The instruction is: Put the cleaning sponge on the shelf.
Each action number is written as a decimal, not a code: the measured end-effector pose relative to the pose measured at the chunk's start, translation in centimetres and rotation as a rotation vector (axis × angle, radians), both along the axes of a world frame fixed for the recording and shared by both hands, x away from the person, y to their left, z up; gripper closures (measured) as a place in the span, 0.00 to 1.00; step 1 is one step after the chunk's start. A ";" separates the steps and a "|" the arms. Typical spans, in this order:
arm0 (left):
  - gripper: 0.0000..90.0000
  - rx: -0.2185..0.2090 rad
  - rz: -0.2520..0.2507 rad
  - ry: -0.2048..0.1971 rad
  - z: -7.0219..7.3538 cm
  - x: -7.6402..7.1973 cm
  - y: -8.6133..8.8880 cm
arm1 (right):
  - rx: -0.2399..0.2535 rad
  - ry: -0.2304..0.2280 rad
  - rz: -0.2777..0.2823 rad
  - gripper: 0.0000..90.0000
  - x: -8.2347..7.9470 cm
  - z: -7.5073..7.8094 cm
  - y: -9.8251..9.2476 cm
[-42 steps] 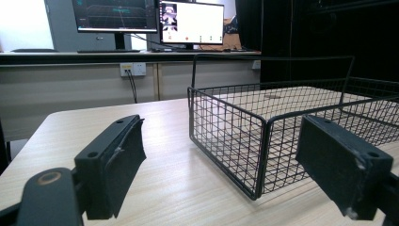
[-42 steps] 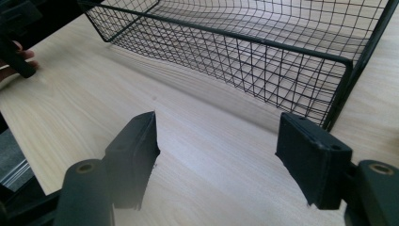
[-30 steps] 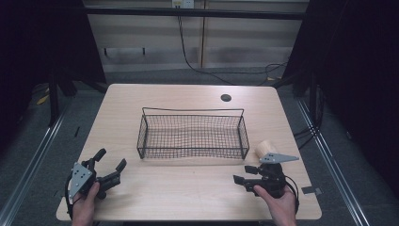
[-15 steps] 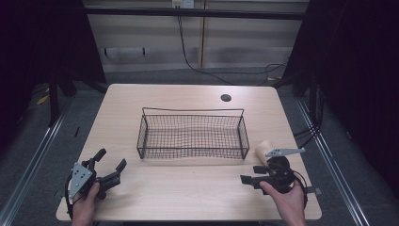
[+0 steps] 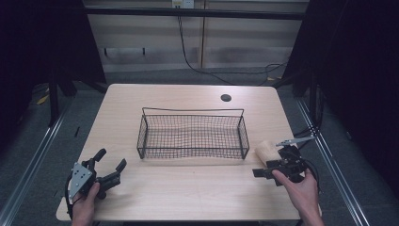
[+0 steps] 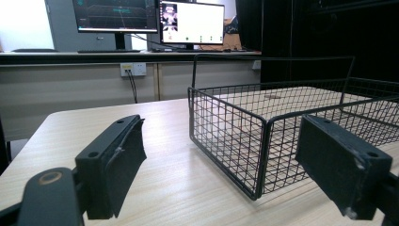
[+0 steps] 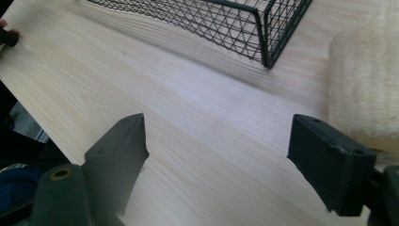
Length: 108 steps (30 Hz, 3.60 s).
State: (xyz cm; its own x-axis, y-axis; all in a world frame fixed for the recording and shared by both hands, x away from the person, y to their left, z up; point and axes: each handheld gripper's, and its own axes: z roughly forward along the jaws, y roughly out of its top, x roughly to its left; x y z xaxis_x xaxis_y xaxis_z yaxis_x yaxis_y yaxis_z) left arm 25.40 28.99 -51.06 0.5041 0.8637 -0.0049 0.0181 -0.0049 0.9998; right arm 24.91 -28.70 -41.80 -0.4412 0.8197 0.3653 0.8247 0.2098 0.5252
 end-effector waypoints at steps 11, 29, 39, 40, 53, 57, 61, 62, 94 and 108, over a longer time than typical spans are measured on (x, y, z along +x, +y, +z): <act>0.18 0.001 0.000 0.000 0.0 0.0 0.0 | -0.067 0.036 -0.001 0.22 1.9 1.3 -0.6; 0.18 0.003 -0.002 0.001 0.0 0.0 0.0 | -0.167 0.132 -0.032 0.19 5.5 1.8 -2.3; 0.18 -0.004 0.000 0.000 0.0 0.0 -0.1 | -0.215 0.183 -0.045 0.18 7.1 1.2 -3.1; 0.18 -0.004 -0.001 0.000 0.0 0.0 -0.1 | -0.219 0.201 -0.040 0.18 7.4 0.8 -3.1; 0.18 0.003 -0.002 0.000 0.0 0.0 0.0 | -0.291 0.244 -0.046 0.21 8.8 -0.9 -2.9; 0.18 -0.003 0.001 -0.001 0.0 0.0 -0.1 | -0.315 0.250 -0.047 0.21 9.1 -1.4 -2.6; 0.18 -0.005 -0.001 -0.001 0.0 0.0 -0.1 | -0.330 0.269 -0.041 0.21 9.4 -1.8 -2.3; 0.18 -0.003 -0.001 0.000 0.0 0.0 -0.1 | -0.336 0.274 -0.045 0.21 9.5 -2.2 -2.2; 0.18 0.000 -0.010 0.000 0.0 0.1 0.0 | -0.258 0.302 -0.090 0.32 8.8 -2.9 -3.0; 0.18 0.006 -0.012 0.000 0.0 0.0 0.0 | -0.148 0.291 -0.104 0.32 8.3 -1.2 -3.1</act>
